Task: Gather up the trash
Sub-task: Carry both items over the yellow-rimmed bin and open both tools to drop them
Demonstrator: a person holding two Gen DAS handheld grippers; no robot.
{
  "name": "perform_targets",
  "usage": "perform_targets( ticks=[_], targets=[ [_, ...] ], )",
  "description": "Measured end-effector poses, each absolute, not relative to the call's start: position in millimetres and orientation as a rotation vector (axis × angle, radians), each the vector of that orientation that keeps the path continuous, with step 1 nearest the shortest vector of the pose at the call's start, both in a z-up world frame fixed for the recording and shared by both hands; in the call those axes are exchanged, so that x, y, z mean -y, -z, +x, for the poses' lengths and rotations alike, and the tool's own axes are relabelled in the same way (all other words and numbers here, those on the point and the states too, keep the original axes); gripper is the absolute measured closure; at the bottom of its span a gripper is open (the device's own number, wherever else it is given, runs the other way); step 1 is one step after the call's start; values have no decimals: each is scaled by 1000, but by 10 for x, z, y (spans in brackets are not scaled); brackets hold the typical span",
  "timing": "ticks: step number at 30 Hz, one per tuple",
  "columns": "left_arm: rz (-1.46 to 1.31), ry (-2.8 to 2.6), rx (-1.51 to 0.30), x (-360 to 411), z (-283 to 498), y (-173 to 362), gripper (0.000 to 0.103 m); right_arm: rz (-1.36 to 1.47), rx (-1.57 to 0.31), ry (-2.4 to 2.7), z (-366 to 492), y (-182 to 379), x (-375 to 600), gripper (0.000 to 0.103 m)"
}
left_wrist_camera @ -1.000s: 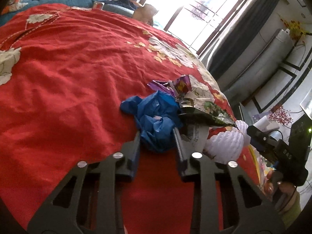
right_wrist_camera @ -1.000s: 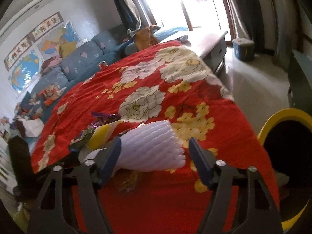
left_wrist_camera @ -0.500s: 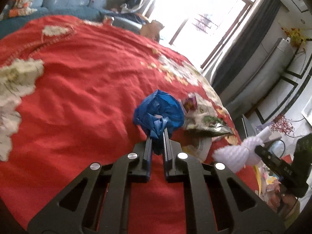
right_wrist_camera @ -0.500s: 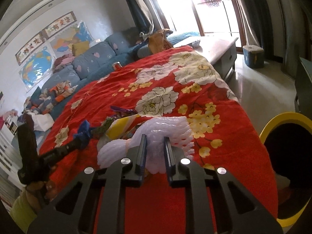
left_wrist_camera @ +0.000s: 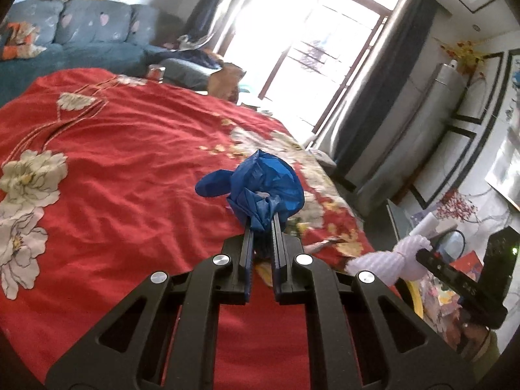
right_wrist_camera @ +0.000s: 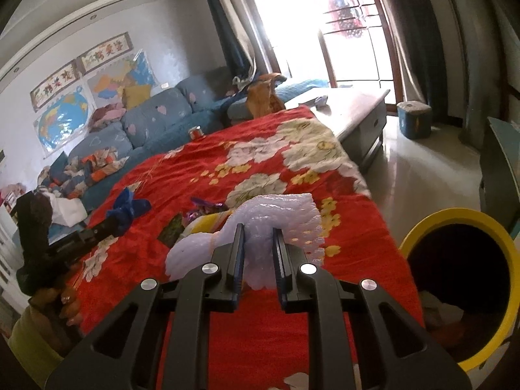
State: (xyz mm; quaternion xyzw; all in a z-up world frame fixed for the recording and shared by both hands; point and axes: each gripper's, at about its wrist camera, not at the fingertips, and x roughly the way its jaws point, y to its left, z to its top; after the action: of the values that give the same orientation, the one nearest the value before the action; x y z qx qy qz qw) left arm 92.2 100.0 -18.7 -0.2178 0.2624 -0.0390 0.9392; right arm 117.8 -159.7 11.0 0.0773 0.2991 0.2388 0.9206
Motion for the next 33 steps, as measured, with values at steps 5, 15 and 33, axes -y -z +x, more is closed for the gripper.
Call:
perform_targets(
  ticks=[5, 15, 33],
  targets=[
    [-416, 130, -526, -789, 905, 102, 98, 164, -594, -459, 1157, -170, 1735, 87],
    [-378, 199, -532, -471, 909, 54, 98, 182, -565, -402, 1095, -242, 1978, 87],
    [-290, 307, -561, 147, 930, 36, 98, 219, -537, -304, 1039, -279, 2399, 87]
  ],
)
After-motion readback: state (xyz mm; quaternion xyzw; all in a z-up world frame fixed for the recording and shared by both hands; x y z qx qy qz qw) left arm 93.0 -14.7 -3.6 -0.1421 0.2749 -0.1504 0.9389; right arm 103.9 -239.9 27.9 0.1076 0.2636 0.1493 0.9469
